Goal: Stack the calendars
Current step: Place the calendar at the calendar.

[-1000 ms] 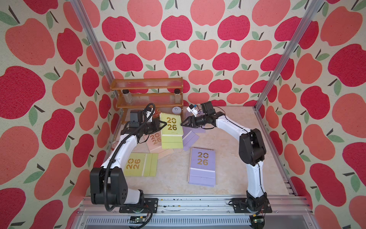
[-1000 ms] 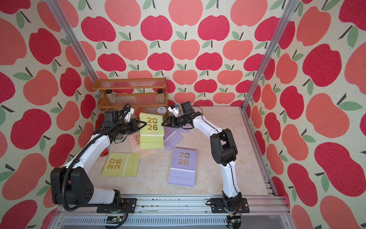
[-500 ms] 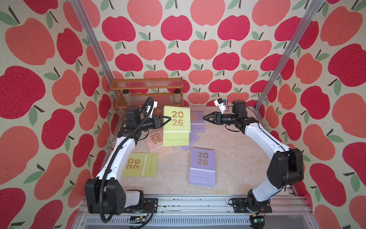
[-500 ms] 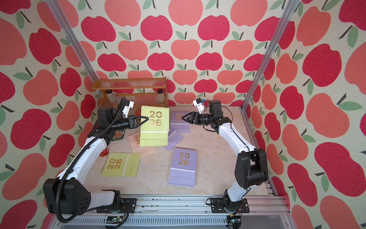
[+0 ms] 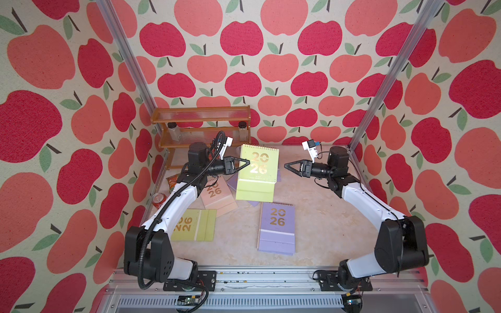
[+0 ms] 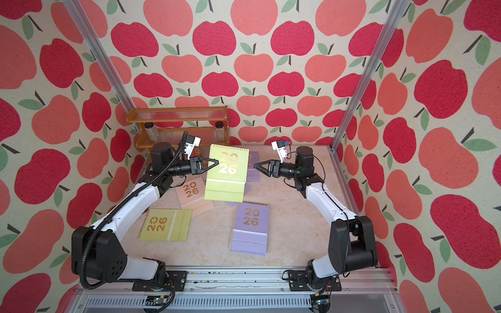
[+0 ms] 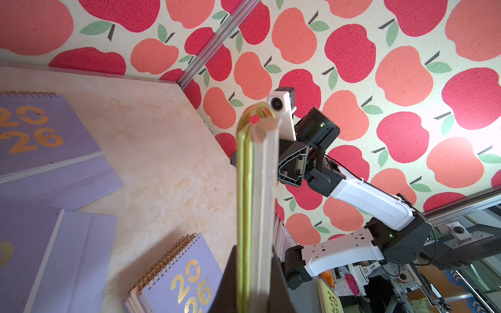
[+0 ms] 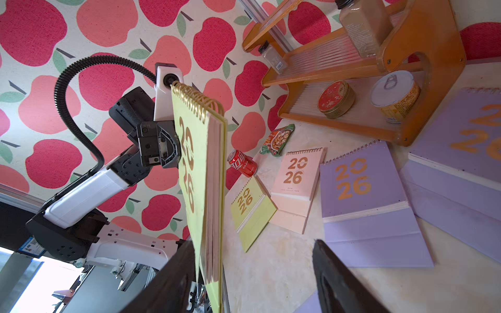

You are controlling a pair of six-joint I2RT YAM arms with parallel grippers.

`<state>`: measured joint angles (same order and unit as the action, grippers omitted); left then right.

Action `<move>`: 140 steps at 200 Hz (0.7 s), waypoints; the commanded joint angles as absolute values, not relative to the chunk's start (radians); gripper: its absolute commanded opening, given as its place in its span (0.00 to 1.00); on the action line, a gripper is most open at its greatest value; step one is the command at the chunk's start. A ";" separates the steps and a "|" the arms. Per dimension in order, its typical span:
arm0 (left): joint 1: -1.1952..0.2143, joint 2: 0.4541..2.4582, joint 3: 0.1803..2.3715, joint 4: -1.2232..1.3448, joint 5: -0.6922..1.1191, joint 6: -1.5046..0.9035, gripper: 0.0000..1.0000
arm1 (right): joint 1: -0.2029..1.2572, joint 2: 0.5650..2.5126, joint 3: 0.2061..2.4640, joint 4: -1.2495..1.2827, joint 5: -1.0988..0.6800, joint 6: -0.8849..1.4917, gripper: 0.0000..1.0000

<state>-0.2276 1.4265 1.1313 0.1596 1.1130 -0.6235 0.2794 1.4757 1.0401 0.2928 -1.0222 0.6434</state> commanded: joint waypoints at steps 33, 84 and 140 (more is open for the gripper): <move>-0.284 1.492 1.154 0.311 1.150 -0.684 0.00 | 0.318 1.466 1.020 0.451 -1.076 0.691 0.71; -0.307 1.519 1.160 0.361 1.151 -0.715 0.00 | 0.354 1.516 1.016 0.517 -1.075 0.729 0.70; -0.318 1.529 1.155 0.387 1.153 -0.729 0.00 | 0.370 1.557 1.009 0.634 -1.088 0.808 0.60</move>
<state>-0.3122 1.5196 1.1316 0.3088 1.1164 -0.7162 0.3603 1.5444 1.0199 0.5404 -1.0637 0.7547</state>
